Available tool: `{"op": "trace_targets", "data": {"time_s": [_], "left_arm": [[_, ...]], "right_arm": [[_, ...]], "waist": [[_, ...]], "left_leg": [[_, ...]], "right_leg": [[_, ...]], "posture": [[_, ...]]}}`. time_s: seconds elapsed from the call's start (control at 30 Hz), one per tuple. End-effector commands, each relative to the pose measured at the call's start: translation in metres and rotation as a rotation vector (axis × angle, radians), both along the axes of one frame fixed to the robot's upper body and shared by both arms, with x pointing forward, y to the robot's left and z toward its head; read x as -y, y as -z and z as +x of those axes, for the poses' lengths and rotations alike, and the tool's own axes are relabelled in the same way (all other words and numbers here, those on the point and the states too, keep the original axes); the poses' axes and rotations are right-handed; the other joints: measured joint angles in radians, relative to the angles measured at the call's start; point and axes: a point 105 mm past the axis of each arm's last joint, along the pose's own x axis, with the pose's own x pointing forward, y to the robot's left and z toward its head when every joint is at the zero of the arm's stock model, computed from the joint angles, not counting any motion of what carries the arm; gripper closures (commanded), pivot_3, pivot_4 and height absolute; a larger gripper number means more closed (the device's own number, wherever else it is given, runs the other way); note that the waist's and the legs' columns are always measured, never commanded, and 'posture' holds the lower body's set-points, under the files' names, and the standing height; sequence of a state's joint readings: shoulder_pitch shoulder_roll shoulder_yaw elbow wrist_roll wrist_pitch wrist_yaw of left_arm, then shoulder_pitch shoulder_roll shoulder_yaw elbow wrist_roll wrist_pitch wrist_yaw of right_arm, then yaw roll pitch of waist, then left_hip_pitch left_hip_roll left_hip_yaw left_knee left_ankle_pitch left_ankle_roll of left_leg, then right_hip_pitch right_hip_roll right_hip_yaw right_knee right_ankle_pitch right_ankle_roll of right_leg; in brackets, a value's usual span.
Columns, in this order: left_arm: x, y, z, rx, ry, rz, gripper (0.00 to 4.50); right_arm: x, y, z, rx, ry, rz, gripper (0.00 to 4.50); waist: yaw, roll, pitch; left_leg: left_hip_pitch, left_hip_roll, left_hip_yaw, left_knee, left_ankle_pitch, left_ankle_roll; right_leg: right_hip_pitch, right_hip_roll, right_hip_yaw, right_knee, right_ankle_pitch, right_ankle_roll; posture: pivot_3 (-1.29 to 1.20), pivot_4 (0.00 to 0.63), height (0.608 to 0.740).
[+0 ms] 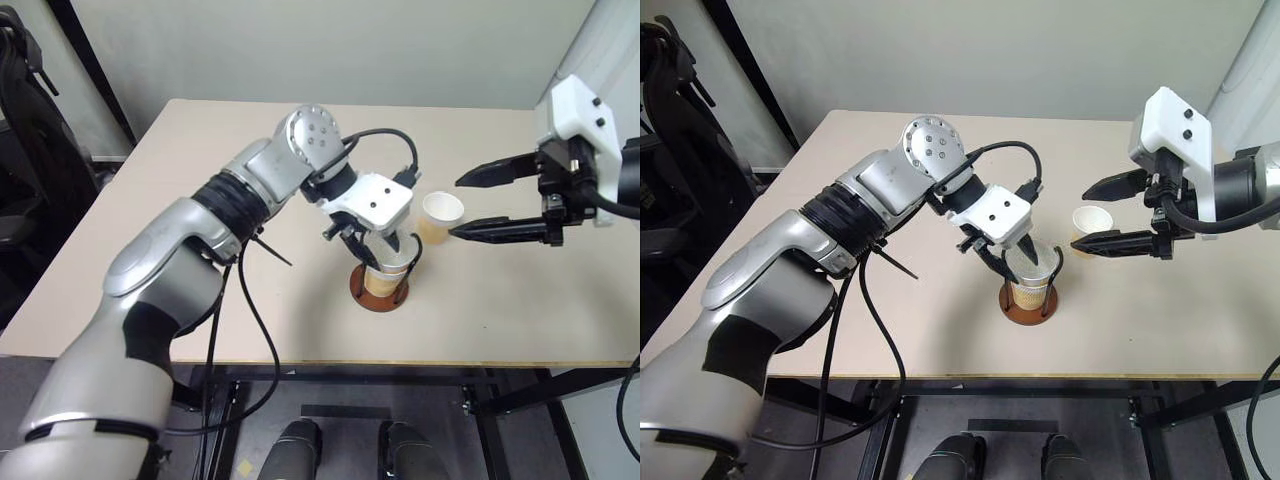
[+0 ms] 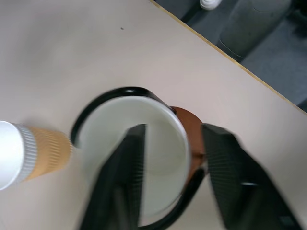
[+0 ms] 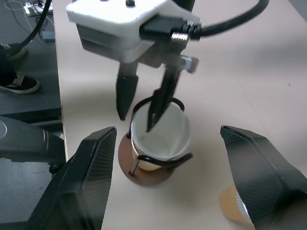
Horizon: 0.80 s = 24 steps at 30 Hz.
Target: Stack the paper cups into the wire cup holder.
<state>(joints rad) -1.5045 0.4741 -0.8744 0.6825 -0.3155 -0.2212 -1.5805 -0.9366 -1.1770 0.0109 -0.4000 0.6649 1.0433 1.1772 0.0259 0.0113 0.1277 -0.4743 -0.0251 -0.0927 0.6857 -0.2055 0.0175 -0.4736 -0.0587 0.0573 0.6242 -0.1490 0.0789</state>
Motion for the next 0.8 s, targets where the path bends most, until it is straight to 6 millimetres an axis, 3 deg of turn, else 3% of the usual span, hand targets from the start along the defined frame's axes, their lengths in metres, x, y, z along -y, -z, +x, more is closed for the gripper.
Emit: {"op": "trace_targets", "data": {"time_s": [0.03, 0.13, 0.23, 0.3, 0.4, 0.67, 0.8], "left_arm": [[0.0, -0.016, -0.002, 0.02, 0.019, -0.024, 1.12], [0.005, -0.034, -0.004, -0.037, -0.009, -0.127, 0.05], [0.005, -0.062, -0.009, -0.136, -0.048, -0.279, 0.02], [-0.005, -0.084, -0.013, -0.22, -0.086, -0.379, 0.02], [-0.037, -0.102, -0.011, -0.284, -0.19, -0.462, 0.02], [-0.119, -0.117, -0.021, -0.322, -0.44, -0.557, 0.02], [-0.149, -0.112, -0.019, -0.274, -0.586, -0.604, 0.0]], "right_arm": [[0.003, -0.013, -0.004, 0.061, 0.004, 0.01, 0.9], [0.002, -0.013, -0.001, 0.069, 0.004, 0.014, 0.9], [0.0, -0.013, 0.002, 0.082, -0.007, 0.022, 0.9], [-0.003, -0.015, 0.006, 0.108, -0.027, 0.031, 0.9], [-0.006, -0.018, 0.015, 0.136, -0.037, 0.037, 0.9], [-0.003, 0.0, 0.043, 0.105, -0.057, -0.042, 0.9], [-0.002, 0.013, 0.064, 0.111, -0.059, -0.109, 0.08]], "waist": [[0.0, 0.0, 0.0], [0.0, 0.0, 0.0], [0.0, 0.0, 0.0], [-0.001, 0.0, 0.0], [-0.011, 0.0, 0.0], [-0.018, 0.001, 0.0], [-0.014, 0.001, 0.0]], "left_leg": [[0.0, 0.0, 0.0, 0.0, 0.0, 0.0], [0.0, 0.0, 0.0, 0.0, 0.0, 0.0], [0.0, 0.0, 0.0, 0.002, 0.0, 0.001], [0.0, 0.0, 0.0, 0.002, -0.001, 0.001], [0.001, 0.001, 0.002, 0.001, -0.001, 0.001], [0.004, 0.002, 0.0, -0.002, 0.0, 0.0], [0.004, 0.001, -0.001, -0.002, 0.001, 0.0]], "right_leg": [[0.0, 0.0, 0.0, 0.0, 0.0, 0.0], [0.001, 0.0, 0.0, 0.0, 0.0, 0.001], [0.001, 0.0, 0.0, 0.0, 0.0, 0.001], [0.001, 0.0, 0.0, -0.001, 0.0, 0.002], [0.0, 0.001, 0.0, 0.0, 0.002, 0.003], [0.001, 0.002, -0.001, 0.001, -0.002, -0.003], [0.0, 0.002, -0.001, 0.001, -0.002, -0.006]], "posture": [[0.0, 0.15, 0.74], [0.0, 0.15, 0.74], [0.0, 0.15, 0.74], [0.0, 0.15, 0.74], [0.0, 0.15, 0.74], [0.0, 0.15, 0.74], [0.0, 0.15, 0.74]]}}
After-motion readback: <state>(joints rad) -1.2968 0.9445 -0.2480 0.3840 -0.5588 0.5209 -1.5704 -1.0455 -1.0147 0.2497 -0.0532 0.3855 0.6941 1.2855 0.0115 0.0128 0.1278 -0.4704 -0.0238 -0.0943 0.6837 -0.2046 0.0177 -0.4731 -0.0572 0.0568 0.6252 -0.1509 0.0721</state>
